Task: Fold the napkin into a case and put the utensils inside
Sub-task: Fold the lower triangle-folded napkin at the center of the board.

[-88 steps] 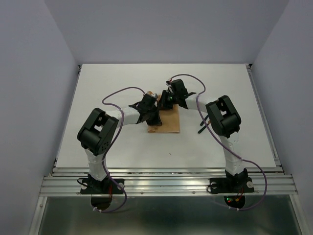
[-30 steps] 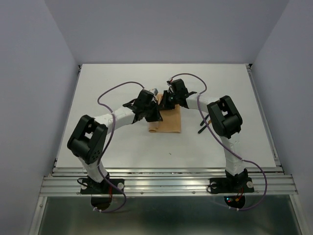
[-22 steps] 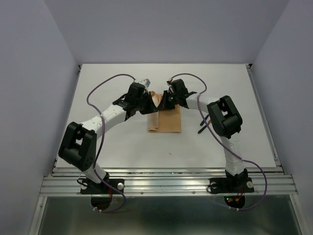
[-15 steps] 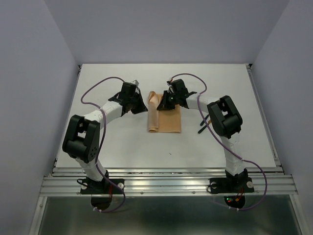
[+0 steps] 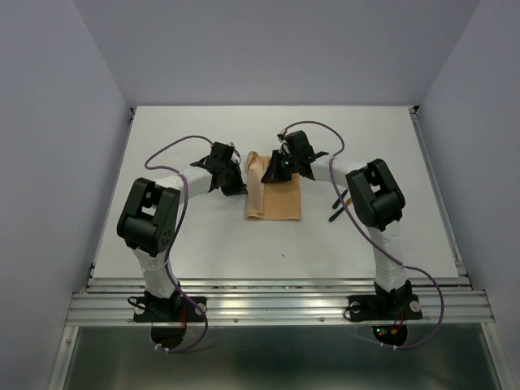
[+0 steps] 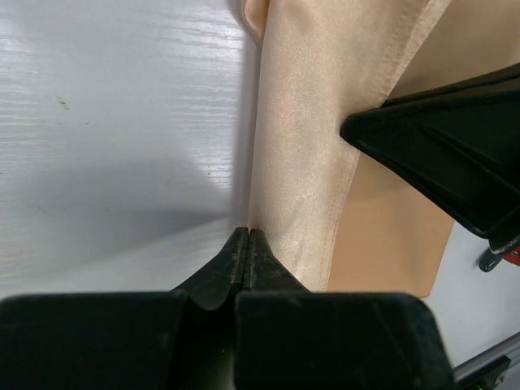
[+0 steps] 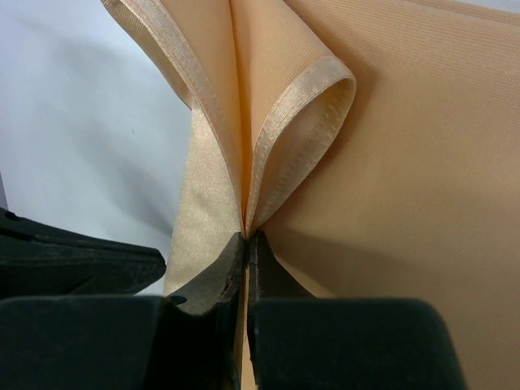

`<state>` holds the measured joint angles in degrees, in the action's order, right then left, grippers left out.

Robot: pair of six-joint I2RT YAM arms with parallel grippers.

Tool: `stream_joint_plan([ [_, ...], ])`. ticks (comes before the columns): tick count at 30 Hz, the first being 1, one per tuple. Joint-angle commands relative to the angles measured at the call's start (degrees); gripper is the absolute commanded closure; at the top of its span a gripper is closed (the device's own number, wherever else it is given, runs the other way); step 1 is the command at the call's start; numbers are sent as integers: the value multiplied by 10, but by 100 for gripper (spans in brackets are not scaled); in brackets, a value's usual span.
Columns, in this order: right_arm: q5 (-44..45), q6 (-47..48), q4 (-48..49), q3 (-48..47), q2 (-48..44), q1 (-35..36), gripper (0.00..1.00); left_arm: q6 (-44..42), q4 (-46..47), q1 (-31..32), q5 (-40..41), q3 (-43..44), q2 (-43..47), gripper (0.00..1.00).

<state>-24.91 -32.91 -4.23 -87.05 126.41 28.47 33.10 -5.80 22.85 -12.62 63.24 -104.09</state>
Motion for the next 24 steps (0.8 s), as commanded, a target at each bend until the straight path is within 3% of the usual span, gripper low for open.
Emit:
stream_joint_plan([
  [1, -1, 9, 15, 11, -49, -5, 99, -14, 2, -1, 15, 28, 10, 100],
  [14, 34, 38, 12, 20, -50, -5, 99, -26, -30, -16, 28, 88, -24, 100],
  [24, 34, 101, -43, -30, -25, -5, 99, -25, -41, -16, 28, 108, -46, 100],
])
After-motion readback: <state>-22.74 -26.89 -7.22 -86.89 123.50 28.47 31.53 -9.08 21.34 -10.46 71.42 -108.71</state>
